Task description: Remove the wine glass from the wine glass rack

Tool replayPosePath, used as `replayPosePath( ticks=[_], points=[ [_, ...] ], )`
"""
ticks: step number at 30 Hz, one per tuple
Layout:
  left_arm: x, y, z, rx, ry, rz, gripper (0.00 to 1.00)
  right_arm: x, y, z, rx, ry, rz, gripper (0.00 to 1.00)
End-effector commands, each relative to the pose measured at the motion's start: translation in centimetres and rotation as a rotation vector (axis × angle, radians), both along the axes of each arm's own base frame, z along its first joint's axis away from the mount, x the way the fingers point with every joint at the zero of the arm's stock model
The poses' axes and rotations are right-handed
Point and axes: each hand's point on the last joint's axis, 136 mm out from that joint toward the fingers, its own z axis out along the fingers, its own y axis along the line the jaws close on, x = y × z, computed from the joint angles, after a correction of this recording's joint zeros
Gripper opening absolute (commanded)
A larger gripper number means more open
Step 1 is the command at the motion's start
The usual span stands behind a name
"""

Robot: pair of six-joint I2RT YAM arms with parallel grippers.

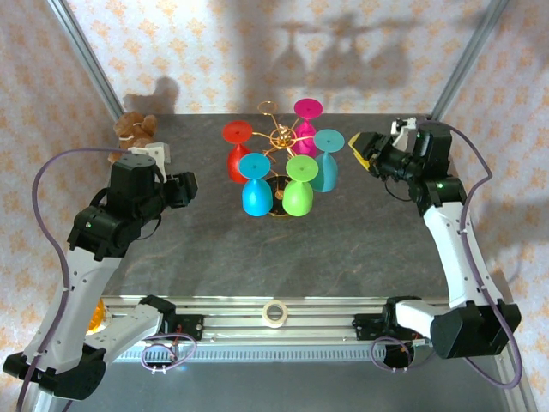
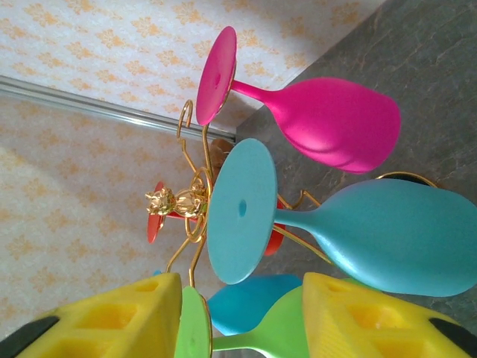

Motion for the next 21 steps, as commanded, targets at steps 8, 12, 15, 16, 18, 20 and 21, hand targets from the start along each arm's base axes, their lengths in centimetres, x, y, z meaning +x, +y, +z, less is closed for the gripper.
replayPosePath(
  ticks=[8, 12, 15, 16, 18, 20, 21],
  points=[
    [0.3, -0.5, -0.4, 0.013, 0.003, -0.026, 0.55, 2.1, 0.4, 1.6, 0.032, -0.044, 0.014, 0.41],
    [0.5, -0.3, -0.4, 0.019, 0.000, -0.018, 0.55, 3.0, 0.6, 1.3, 0.051, -0.026, 0.024, 0.38],
    [0.3, 0.1, 0.0, 0.033, -0.014, -0.005, 0.55, 3.6, 0.8, 1.3, 0.064, -0.028, 0.026, 0.37],
    [0.3, 0.3, 0.1, 0.037, -0.020, 0.003, 0.56, 3.7, 0.9, 1.3, 0.064, -0.031, 0.029, 0.37],
    [0.1, 0.6, 0.3, 0.046, -0.033, 0.016, 0.56, 3.8, 1.3, 1.3, 0.061, -0.032, 0.034, 0.37],
    [0.0, 0.8, 0.5, 0.054, -0.043, 0.022, 0.56, 3.9, 1.8, 1.2, 0.057, -0.030, 0.049, 0.37],
    [0.0, 0.9, 0.6, 0.055, -0.048, 0.024, 0.56, 4.0, 2.0, 1.1, 0.055, -0.029, 0.055, 0.36]
  ],
)
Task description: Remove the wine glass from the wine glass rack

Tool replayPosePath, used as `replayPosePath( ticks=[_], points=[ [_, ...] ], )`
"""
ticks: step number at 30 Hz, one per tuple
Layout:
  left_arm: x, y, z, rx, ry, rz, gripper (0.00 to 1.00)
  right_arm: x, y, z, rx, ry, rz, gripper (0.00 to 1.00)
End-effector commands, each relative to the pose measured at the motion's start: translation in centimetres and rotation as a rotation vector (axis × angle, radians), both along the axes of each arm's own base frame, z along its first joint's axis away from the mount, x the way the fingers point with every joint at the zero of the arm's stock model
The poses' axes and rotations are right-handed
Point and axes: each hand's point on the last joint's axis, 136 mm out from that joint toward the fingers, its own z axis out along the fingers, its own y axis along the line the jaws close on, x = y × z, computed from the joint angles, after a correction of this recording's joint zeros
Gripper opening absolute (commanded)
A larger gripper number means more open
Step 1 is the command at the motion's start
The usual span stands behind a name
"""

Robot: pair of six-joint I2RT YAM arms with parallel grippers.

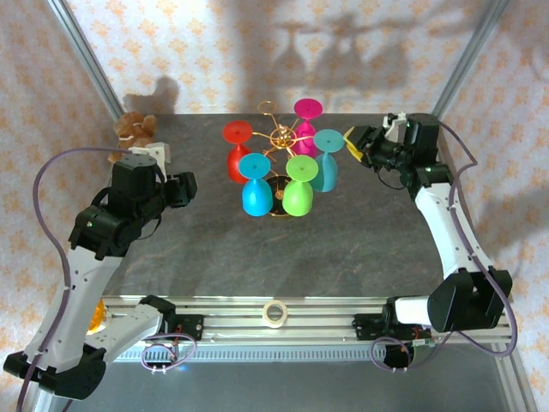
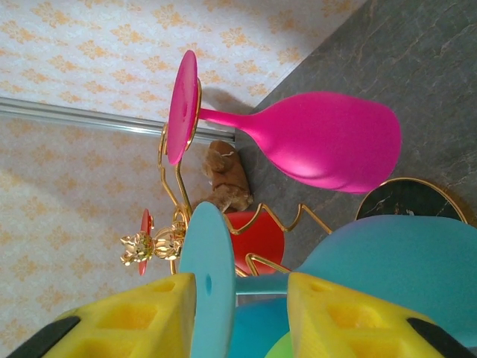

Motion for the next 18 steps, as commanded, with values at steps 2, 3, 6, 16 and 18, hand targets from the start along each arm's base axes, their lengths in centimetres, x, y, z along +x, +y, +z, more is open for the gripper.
replayPosePath(
  ticks=[2, 3, 6, 16, 18],
  points=[
    [-0.03, 0.50, 0.82, 0.030, -0.048, 0.011, 0.56, 0.31, 1.38, 2.71, 0.007, -0.085, 0.046, 0.36],
    [-0.02, 0.49, 0.85, 0.030, -0.050, 0.011, 0.56, 0.35, 1.41, 2.69, 0.004, -0.085, 0.046, 0.35],
    [0.13, 0.44, 0.83, 0.031, -0.047, 0.011, 0.56, 0.42, 1.43, 2.67, -0.002, -0.086, 0.044, 0.34],
    [0.16, 0.58, 0.76, 0.040, -0.046, 0.015, 0.56, 0.35, 1.56, 2.53, -0.001, -0.066, 0.056, 0.27],
    [0.11, 0.67, 0.81, 0.045, -0.048, 0.016, 0.56, 0.42, 1.52, 2.45, -0.003, -0.063, 0.052, 0.26]
  ],
)
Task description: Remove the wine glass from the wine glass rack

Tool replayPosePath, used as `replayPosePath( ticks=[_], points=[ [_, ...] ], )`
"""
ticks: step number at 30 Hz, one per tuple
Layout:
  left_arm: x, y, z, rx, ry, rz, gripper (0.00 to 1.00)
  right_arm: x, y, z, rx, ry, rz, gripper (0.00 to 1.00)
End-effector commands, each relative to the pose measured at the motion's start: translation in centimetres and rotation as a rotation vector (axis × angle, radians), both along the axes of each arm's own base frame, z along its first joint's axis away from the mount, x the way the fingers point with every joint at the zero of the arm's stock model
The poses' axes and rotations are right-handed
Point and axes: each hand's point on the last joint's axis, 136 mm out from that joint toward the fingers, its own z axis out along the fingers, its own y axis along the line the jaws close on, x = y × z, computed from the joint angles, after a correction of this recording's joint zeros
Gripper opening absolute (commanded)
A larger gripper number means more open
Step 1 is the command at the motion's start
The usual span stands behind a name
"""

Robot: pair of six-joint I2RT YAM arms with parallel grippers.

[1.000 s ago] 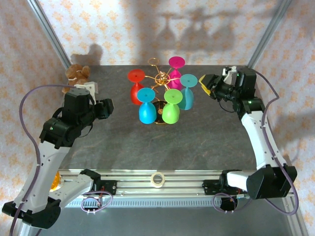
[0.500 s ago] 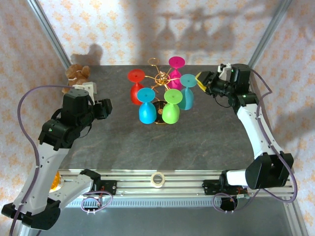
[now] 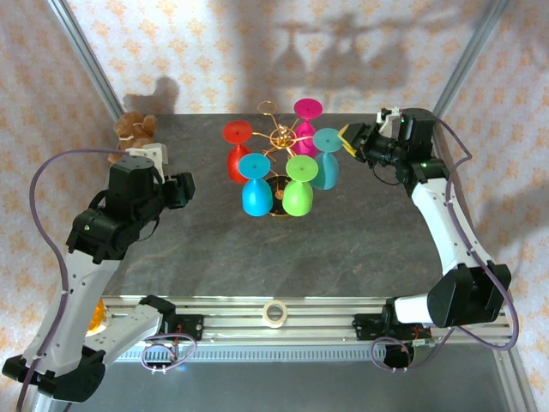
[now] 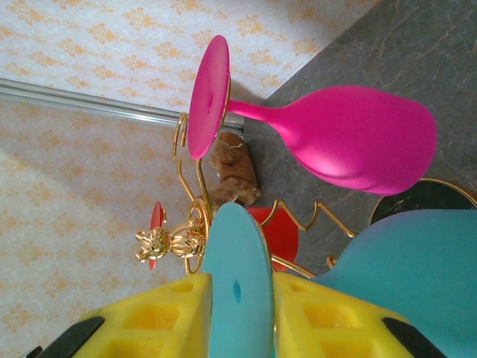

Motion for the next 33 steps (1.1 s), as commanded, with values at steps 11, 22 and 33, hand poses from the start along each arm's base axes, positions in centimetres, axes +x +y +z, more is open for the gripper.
replayPosePath(
  ticks=[11, 22, 33],
  points=[
    [0.1, 0.6, 0.5, 0.052, -0.030, 0.014, 0.56, 0.1, 0.3, 1.7, 0.004, -0.036, 0.020, 0.14],
    [0.0, 1.0, 0.8, 0.060, -0.046, 0.026, 0.56, -0.3, 0.3, 2.5, 0.025, -0.032, 0.017, 0.00],
    [-0.2, 1.1, 1.2, 0.063, -0.057, 0.025, 0.56, -0.5, 0.5, 5.6, 0.132, -0.042, 0.000, 0.00]
  ],
)
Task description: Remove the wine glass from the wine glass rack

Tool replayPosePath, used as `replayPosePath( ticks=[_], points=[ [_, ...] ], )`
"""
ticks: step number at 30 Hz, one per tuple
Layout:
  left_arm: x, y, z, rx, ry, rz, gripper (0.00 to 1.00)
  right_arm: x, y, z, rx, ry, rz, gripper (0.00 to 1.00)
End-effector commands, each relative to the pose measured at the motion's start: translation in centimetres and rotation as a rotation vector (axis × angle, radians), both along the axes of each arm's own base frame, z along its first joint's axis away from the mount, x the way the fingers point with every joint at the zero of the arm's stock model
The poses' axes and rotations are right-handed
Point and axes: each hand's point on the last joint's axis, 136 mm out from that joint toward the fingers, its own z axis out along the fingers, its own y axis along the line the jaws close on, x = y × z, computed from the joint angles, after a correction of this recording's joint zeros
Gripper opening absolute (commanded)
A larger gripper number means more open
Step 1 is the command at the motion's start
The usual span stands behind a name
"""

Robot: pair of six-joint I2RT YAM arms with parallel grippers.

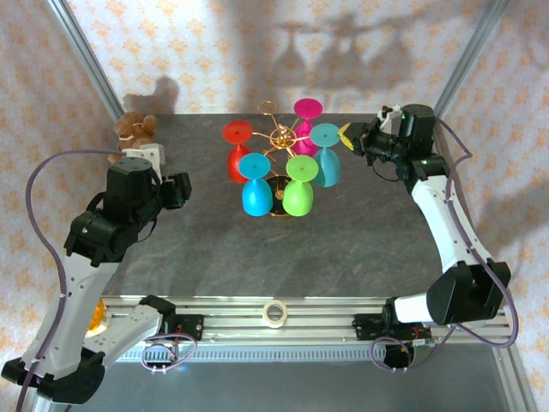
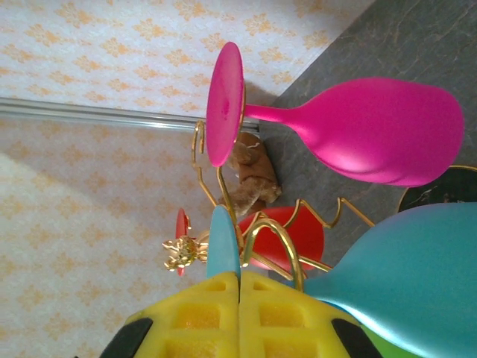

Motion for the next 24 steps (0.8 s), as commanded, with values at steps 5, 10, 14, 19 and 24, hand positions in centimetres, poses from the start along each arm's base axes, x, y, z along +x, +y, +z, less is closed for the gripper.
replayPosePath(
  ticks=[5, 10, 14, 19, 24],
  points=[
    [0.0, 0.3, 0.8, 0.026, -0.035, 0.005, 0.56, -1.0, -0.1, 4.8, 0.040, -0.108, -0.014, 0.00],
    [0.0, 0.3, 0.7, 0.029, -0.032, 0.002, 0.56, -0.9, 0.2, 5.0, 0.036, -0.117, -0.004, 0.00],
    [-0.1, 0.6, 0.6, 0.044, -0.032, 0.010, 0.56, -0.7, 1.0, 5.0, 0.012, -0.126, 0.020, 0.00],
    [-0.3, 0.6, 0.6, 0.048, -0.028, 0.006, 0.56, -0.5, 1.8, 4.7, -0.005, -0.122, 0.037, 0.00],
    [-0.4, 0.7, 0.6, 0.050, -0.031, 0.009, 0.56, -0.2, 2.1, 4.5, -0.018, -0.120, 0.040, 0.00]
  ],
)
